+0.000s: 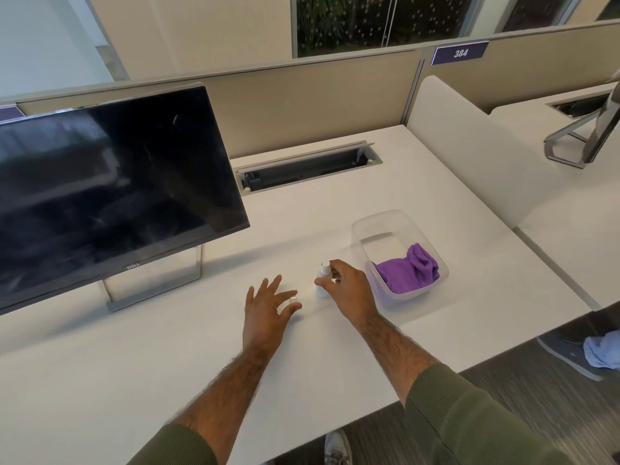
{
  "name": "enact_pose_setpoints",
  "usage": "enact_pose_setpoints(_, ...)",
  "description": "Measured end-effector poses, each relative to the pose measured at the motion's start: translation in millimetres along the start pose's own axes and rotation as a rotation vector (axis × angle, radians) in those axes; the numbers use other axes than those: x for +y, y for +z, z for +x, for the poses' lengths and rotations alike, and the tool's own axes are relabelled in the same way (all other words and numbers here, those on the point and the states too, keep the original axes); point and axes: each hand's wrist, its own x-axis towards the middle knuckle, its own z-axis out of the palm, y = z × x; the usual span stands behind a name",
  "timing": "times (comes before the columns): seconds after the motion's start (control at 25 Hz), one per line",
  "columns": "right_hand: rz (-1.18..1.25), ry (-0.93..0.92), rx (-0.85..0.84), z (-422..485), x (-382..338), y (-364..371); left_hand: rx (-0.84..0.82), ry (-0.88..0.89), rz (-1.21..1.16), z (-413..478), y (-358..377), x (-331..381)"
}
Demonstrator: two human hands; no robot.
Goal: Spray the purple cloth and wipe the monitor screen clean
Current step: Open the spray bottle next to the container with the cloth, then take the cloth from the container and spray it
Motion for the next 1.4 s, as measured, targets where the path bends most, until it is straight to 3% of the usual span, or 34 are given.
enact_pose_setpoints(0.48,-0.048,-0.01,-0.028,-3,0,-4,-0.106,0.017,0.142,-11,1,-15)
enact_pose_setpoints(0.76,-0.311,-0.169,0.0,-31,-8,-42,-0.026,0.182,0.176,-9,-35,4)
enact_pose_setpoints(1.12,-0.687,-0.168,0.068,-24,24,-128,-0.003,0.459,0.209,13,-49,128)
enact_pose_setpoints(1.24,-0.847,-0.166,-0.003,-4,38,-163,-0.05,0.522,0.307,20,-23,178)
enact_pose_setpoints(1.4,-1.016,-0.191,-0.212,27,50,-197,-0.179,0.41,0.429,41,38,221)
